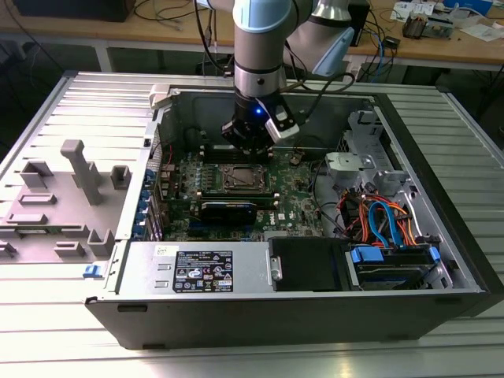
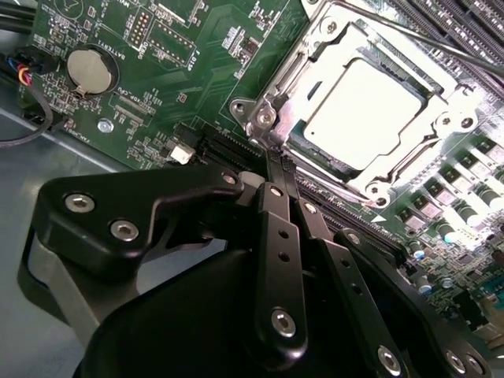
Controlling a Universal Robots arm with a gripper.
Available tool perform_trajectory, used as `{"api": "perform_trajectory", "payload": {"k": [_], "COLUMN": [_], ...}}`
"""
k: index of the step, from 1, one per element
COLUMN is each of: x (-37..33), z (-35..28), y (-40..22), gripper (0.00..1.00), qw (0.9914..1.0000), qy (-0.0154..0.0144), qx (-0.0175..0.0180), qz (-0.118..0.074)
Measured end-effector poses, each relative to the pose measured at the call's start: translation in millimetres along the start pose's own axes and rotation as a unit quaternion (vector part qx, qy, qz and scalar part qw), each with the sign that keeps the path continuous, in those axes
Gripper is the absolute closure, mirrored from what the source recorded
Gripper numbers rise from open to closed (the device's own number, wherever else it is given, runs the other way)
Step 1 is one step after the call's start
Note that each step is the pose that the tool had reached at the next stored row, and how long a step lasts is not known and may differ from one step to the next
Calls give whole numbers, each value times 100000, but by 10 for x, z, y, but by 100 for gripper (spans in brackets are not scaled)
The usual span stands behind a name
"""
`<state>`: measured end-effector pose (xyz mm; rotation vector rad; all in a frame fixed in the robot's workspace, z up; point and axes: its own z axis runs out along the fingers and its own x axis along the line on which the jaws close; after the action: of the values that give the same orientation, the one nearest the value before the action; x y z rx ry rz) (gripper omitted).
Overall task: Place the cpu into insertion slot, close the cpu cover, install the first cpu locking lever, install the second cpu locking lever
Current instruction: 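Install the second cpu locking lever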
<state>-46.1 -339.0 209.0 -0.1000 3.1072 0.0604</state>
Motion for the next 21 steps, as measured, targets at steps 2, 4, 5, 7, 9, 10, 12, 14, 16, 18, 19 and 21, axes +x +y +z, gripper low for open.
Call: {"api": "perform_trajectory", "payload": {"k": [2,4,5,7,9,10,12,14,16,18,19,21], "x": [1,1,1,1,1,1,1,2,3,4,5,6], "z": [0,0,0,0,0,0,-1,-1,-1,-1,-1,-2], "y": [-5,-5,-7,-9,-10,-12,-19,-32,-45,-64,-72,-85], "gripper": [89,89,89,89,89,89,89,89,89,89,89,89], "qw": [100000,100000,100000,100000,100000,100000,100000,100000,100000,100000,100000,100000], "qy": [-8,-4,-6,1,-2,-2,0,-1,0,-3,-5,-1], "qx": [-1,1,0,1,-2,-3,-1,-1,1,-3,-6,-1], "qz": [11,13,7,7,6,2,1,4,6,4,2,5]}}
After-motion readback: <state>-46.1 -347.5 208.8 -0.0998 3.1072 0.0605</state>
